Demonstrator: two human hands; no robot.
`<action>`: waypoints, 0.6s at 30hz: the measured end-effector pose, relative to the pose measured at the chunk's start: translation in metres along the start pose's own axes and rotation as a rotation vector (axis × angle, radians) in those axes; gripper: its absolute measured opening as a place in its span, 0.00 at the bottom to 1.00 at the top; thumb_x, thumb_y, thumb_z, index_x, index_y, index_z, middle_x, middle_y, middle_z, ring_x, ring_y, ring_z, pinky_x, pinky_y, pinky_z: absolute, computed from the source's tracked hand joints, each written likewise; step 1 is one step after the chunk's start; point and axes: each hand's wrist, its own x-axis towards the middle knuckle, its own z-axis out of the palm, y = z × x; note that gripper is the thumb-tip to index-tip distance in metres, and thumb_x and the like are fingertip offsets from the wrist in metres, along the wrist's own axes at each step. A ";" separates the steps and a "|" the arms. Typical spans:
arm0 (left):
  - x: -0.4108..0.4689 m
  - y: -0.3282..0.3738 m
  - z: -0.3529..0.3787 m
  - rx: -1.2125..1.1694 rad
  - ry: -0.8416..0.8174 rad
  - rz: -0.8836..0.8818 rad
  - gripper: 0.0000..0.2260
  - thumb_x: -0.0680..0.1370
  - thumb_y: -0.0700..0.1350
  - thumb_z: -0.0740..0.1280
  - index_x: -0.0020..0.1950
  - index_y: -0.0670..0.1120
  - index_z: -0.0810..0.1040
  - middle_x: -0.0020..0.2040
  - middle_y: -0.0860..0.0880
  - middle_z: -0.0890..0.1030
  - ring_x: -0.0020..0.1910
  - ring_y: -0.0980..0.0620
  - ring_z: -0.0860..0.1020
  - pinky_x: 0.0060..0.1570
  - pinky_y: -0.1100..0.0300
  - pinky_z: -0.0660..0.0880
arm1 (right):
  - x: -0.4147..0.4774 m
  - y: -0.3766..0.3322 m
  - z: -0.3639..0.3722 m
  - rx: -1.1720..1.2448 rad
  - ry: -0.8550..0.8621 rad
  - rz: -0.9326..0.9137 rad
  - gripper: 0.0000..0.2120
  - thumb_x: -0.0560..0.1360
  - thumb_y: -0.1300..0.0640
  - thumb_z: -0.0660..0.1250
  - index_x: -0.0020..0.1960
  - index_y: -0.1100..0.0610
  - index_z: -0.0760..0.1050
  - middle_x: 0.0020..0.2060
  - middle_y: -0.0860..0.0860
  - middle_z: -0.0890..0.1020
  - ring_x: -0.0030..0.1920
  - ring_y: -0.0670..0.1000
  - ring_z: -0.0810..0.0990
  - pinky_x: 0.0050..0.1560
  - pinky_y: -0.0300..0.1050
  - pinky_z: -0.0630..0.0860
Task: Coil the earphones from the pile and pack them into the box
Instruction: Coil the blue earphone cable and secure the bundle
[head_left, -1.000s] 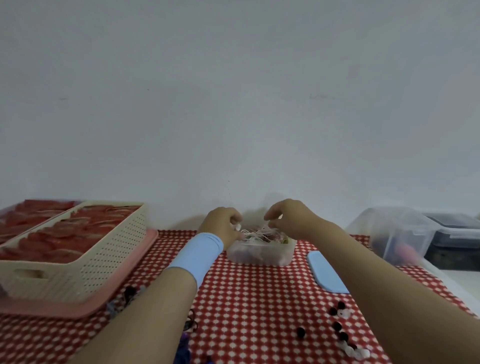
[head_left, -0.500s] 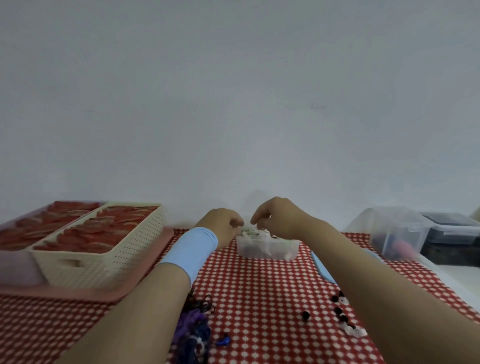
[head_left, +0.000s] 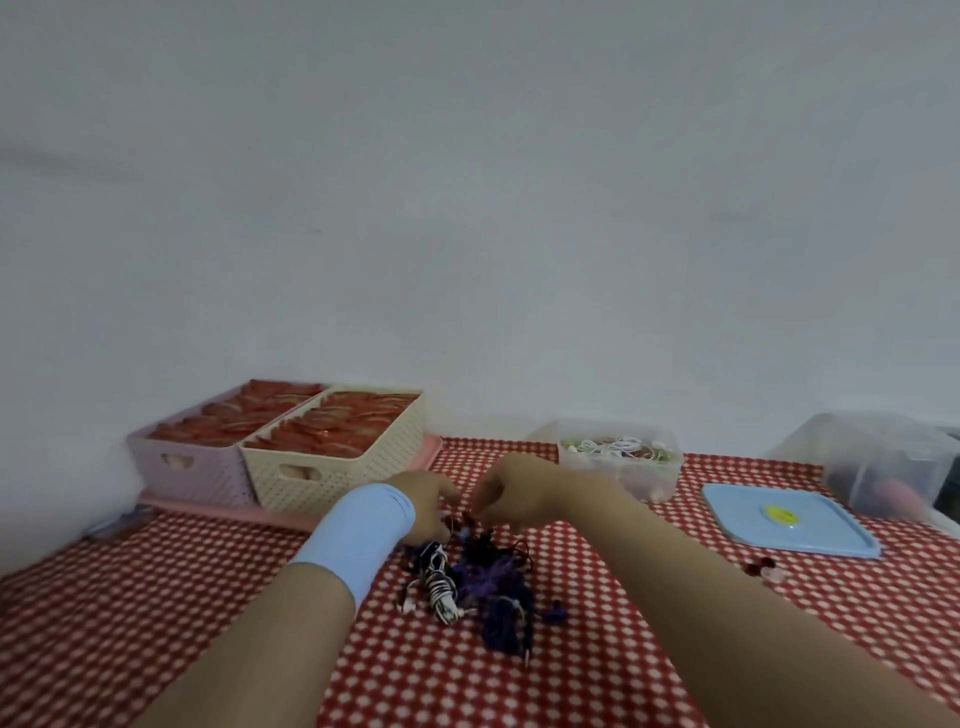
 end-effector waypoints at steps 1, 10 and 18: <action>-0.004 -0.005 0.002 -0.017 -0.017 -0.006 0.22 0.79 0.48 0.68 0.73 0.52 0.71 0.70 0.49 0.74 0.65 0.47 0.74 0.64 0.55 0.72 | 0.004 -0.004 0.005 -0.024 -0.002 0.010 0.11 0.77 0.58 0.71 0.59 0.53 0.84 0.52 0.50 0.86 0.47 0.50 0.85 0.53 0.46 0.82; -0.013 -0.036 0.005 -0.154 -0.041 -0.020 0.22 0.76 0.39 0.64 0.70 0.52 0.70 0.59 0.48 0.78 0.53 0.50 0.77 0.56 0.53 0.77 | 0.026 -0.027 0.038 -0.167 0.068 -0.015 0.23 0.78 0.60 0.66 0.72 0.49 0.74 0.65 0.53 0.80 0.63 0.55 0.78 0.64 0.49 0.74; -0.006 -0.051 0.005 -0.169 0.108 -0.057 0.16 0.77 0.51 0.69 0.64 0.53 0.75 0.61 0.51 0.78 0.56 0.50 0.77 0.58 0.56 0.73 | 0.049 -0.034 0.043 -0.080 0.017 0.095 0.16 0.78 0.56 0.64 0.63 0.56 0.81 0.60 0.56 0.83 0.59 0.56 0.81 0.60 0.49 0.77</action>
